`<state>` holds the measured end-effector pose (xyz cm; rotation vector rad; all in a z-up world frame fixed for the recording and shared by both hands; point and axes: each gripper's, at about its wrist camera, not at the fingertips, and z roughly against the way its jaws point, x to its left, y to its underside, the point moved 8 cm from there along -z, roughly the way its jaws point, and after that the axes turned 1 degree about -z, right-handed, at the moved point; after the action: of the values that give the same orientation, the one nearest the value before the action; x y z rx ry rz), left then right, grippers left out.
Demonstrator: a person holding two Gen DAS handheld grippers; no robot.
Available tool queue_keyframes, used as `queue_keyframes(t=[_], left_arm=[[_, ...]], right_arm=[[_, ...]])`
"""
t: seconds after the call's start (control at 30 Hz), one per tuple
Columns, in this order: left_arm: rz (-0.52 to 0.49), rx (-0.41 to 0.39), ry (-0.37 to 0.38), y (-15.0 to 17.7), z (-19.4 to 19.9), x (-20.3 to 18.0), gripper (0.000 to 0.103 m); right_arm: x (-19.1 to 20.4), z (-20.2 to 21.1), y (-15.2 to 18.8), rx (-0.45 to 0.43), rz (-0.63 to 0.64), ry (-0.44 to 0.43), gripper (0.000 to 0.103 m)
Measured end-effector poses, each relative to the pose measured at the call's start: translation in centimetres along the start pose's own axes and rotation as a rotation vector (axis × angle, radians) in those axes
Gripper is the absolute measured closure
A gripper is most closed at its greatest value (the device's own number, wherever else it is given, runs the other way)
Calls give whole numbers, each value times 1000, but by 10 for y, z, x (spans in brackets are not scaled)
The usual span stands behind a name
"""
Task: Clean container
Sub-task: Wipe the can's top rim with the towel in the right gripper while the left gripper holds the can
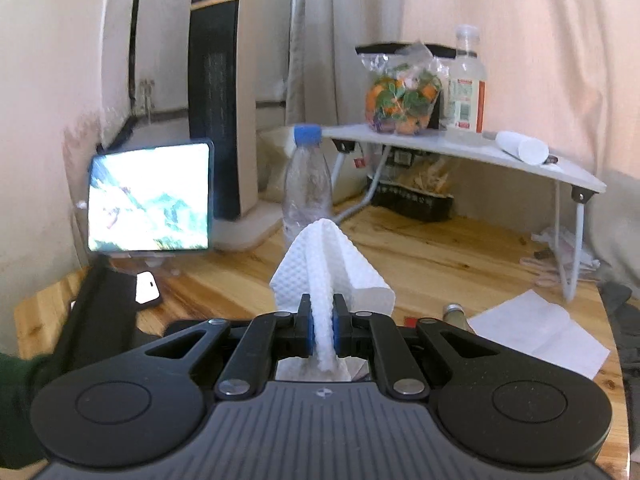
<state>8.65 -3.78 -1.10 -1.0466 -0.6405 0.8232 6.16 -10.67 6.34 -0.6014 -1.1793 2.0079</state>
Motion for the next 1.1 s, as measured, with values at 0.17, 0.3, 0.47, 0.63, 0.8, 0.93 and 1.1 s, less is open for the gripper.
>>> queue_keyframes(t=[0.17, 0.3, 0.47, 0.63, 0.8, 0.93, 1.1], left_arm=[[14, 24, 7, 3, -4, 2, 37], [5, 28, 12, 4, -3, -1, 37], [-5, 23, 17, 5, -2, -4, 37], [2, 18, 27, 4, 0, -4, 37], [9, 14, 20, 3, -2, 0, 37], [24, -5, 21, 2, 3, 1, 37], [13, -16, 26, -1, 3, 0, 37]], right_arm=[[10, -4, 11, 23, -62, -84, 91], [8, 1, 3, -5, -82, -93, 91], [-22, 0, -22, -18, -145, -73, 91], [-24, -16, -13, 44, -169, -115, 91], [-34, -14, -10, 23, -156, -57, 91], [-54, 10, -24, -90, -262, -62, 91], [-53, 12, -21, -98, -269, -67, 91]])
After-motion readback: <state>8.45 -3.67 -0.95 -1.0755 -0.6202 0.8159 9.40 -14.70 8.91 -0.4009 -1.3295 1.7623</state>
